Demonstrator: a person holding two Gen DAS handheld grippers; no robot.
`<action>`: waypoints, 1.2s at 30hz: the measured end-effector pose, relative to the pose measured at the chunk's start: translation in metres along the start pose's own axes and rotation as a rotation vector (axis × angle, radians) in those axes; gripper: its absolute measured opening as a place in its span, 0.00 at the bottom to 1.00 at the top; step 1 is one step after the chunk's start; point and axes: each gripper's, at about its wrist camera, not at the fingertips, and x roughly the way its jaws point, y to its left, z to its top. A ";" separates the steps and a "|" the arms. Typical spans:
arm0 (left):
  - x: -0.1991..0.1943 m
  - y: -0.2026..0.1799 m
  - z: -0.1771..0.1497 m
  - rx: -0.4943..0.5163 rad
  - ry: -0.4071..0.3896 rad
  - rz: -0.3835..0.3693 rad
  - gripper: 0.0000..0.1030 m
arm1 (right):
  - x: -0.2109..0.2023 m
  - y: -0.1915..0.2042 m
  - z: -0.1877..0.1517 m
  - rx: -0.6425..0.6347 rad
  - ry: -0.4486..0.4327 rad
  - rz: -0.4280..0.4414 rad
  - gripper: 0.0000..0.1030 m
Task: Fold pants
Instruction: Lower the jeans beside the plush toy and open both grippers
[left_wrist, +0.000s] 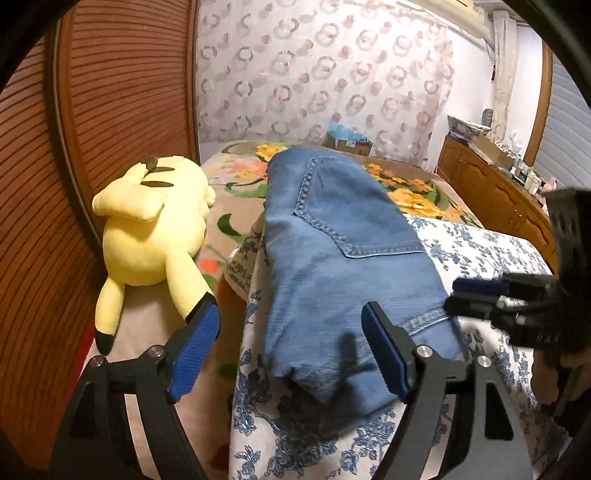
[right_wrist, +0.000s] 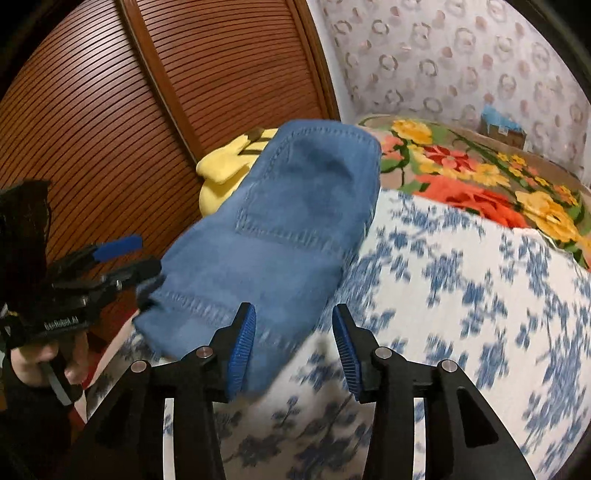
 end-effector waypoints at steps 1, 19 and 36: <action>-0.003 -0.001 -0.001 0.000 -0.006 -0.002 0.77 | -0.001 0.001 -0.002 -0.003 0.004 -0.002 0.44; -0.045 -0.006 -0.004 0.031 -0.066 0.029 0.77 | 0.012 0.037 -0.028 0.047 0.011 0.030 0.35; -0.078 -0.045 -0.015 0.085 -0.105 0.012 0.77 | -0.052 0.040 -0.058 0.007 -0.130 -0.065 0.35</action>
